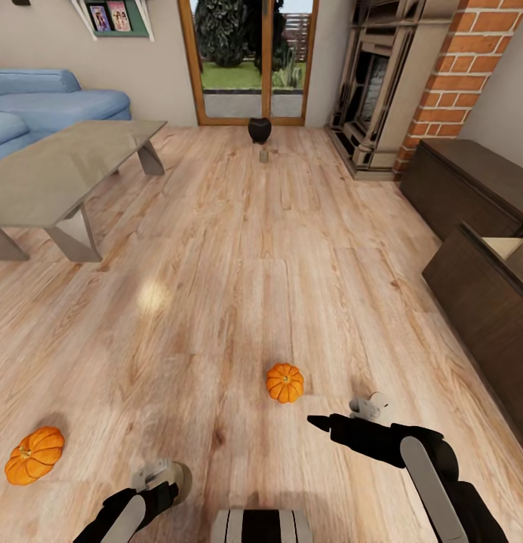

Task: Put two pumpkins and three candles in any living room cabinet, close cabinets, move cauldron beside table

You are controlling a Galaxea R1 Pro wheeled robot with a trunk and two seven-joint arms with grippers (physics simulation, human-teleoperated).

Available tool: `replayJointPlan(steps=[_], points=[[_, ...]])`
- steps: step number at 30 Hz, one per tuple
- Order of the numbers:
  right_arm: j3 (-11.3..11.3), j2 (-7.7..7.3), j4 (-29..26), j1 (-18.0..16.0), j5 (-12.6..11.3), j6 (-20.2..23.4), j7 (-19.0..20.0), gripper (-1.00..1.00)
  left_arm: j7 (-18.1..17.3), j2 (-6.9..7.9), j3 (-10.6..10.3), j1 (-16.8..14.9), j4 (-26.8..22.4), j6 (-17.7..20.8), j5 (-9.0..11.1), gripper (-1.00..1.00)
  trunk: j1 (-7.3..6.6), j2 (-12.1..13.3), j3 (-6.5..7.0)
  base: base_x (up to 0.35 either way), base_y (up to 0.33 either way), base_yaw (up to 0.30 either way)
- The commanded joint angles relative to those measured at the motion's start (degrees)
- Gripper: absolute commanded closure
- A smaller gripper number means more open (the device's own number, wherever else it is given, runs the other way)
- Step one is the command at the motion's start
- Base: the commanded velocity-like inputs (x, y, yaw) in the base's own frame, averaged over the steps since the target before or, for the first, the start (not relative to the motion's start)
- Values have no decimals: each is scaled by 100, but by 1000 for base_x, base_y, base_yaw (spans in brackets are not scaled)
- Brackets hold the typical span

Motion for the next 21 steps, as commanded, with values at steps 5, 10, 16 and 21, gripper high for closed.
replayJointPlan(steps=[5, 10, 16, 21], points=[[21, 2, 2, -3, 34, 17, 30, -100, 48, -2, -31, -3, -10, 1, 55, -100, -1, -2, -4, 0, 0, 0], [40, 6, 12, -3, 36, 17, 30, -100, 34, -32, -227, -6, -21, 1, 51, -100, -1, -2, -4, 0, 0, 0], [41, 9, 39, -3, 40, 9, 29, -100, -164, 42, -277, -80, -243, 8, 35, -100, -1, -2, -4, 0, 0, 0], [41, 9, 42, -2, 40, 8, 27, -100, -195, 252, -240, -374, -353, 77, 37, -100, -1, -2, -4, 0, 0, 0]])
